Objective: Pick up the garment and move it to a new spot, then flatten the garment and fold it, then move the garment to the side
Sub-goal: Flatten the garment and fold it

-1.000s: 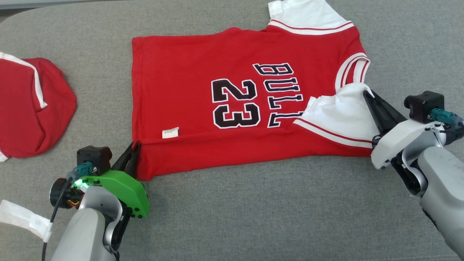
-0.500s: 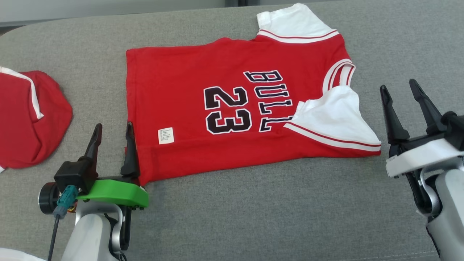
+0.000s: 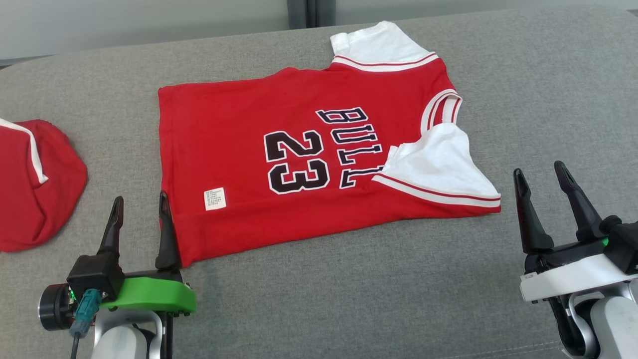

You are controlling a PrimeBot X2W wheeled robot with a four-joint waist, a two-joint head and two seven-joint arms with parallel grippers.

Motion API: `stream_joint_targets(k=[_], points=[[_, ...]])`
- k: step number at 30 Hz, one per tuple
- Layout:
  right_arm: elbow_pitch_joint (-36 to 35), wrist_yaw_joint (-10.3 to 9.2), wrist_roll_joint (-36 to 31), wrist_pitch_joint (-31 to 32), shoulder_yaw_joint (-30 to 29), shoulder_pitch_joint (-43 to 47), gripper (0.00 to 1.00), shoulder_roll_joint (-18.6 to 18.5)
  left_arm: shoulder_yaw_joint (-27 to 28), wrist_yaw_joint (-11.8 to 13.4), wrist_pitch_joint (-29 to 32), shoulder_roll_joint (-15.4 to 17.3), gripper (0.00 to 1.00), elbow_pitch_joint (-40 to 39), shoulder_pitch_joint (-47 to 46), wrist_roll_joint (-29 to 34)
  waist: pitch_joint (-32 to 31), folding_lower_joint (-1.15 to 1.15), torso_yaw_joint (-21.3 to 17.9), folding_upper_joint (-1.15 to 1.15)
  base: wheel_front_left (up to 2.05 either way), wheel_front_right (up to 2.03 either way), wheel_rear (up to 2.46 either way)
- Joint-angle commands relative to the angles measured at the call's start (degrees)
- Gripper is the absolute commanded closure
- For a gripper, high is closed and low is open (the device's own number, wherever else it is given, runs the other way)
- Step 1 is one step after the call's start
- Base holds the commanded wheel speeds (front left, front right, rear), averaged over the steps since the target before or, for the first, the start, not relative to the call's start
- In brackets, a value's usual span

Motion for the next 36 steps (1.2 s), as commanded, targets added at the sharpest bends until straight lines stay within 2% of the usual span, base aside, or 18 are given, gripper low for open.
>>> stream_joint_targets(k=[1, 9, 16, 23, 29, 34, 35, 36], points=[[-0.57, -0.08, -0.29, 0.26, -0.17, 0.73, 0.0, 0.01, 0.27, 0.16, 0.19, 0.16, 0.0, -0.34, 0.76, -0.51, -0.03, 0.0, -0.09, 0.0, 0.0, 0.0, 0.0], [-1.52, -0.08, -0.12, 1.49, -0.32, 1.31, 0.0, -0.13, 0.02, 0.6, 1.19, 0.66, 0.0, -0.74, 1.8, -0.95, -0.04, 0.0, -0.28, 0.0, 0.0, 0.0, 0.0], [1.19, -0.08, 0.75, 3.15, 1.71, -0.27, 0.0, -1.66, -1.52, -0.65, 3.93, -0.02, 0.0, 2.53, 2.12, -2.22, 1.85, 0.0, 0.45, 0.0, 0.0, 0.0, 0.0], [11.21, -0.08, 2.9, 2.64, 5.33, -3.68, 0.0, -2.97, -1.82, -2.62, 5.14, -1.43, 0.0, 10.14, 0.41, -5.52, 4.59, 0.0, 1.83, 0.0, 0.0, 0.0, 0.0], [22.13, -0.09, 5.69, 1.94, 8.31, -8.47, 0.0, -3.66, -2.5, -5.26, 6.72, -2.18, 0.0, 16.06, -1.9, -8.29, 5.22, 0.0, 2.74, 0.0, 0.0, 0.0, 0.0], [28.05, -0.08, 8.68, 1.76, 11.66, -12.04, 0.0, -4.03, -3.31, -7.96, 9.97, -3.04, 0.01, 19.96, -3.51, -11.31, 5.48, 0.0, 2.91, 0.0, 0.0, 0.0, 0.0], [28.99, -0.09, 9.78, 1.64, 12.55, -12.6, 0.07, -4.1, -3.78, -8.32, 10.79, -3.0, 0.29, 20.52, -3.91, -11.17, 5.52, 0.0, 2.86, 0.0, 0.0, 0.0, 0.0], [29.62, -0.08, 10.7, 1.69, 13.21, -12.91, 0.58, -4.05, -4.16, -9.0, 11.8, -2.96, 0.78, 20.94, -4.09, -11.7, 5.54, 0.0, 2.82, 0.0, 0.0, 0.0, 0.0]])
